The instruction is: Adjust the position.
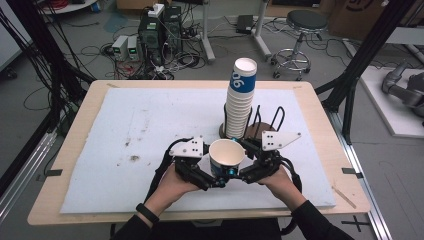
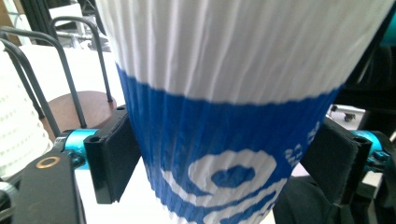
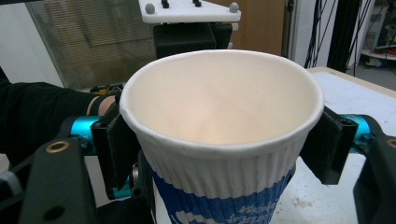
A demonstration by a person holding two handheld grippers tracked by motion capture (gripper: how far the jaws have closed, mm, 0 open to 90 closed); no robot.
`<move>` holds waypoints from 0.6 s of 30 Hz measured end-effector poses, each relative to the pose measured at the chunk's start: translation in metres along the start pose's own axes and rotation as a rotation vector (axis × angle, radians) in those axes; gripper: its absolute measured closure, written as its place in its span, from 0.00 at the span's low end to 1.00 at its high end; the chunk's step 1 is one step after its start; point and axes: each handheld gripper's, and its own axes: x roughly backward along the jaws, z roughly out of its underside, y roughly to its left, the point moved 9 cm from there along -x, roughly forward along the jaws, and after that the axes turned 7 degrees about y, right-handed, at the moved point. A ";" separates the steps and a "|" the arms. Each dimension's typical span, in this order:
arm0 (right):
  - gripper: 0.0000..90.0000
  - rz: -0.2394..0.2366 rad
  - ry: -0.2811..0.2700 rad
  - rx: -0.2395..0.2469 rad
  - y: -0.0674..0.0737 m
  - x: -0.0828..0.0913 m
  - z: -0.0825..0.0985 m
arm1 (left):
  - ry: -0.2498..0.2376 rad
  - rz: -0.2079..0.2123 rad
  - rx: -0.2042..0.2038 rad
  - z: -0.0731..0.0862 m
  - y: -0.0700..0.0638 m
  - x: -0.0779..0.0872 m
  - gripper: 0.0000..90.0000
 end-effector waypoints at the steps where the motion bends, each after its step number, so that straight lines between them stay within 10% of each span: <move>1: 0.26 0.000 0.000 0.006 0.000 -0.001 0.000 | -0.002 0.000 0.001 -0.001 0.000 0.000 0.21; 18: 0.26 -0.002 0.007 0.018 0.002 -0.006 0.002 | -0.033 0.006 -0.003 -0.004 -0.001 0.004 0.29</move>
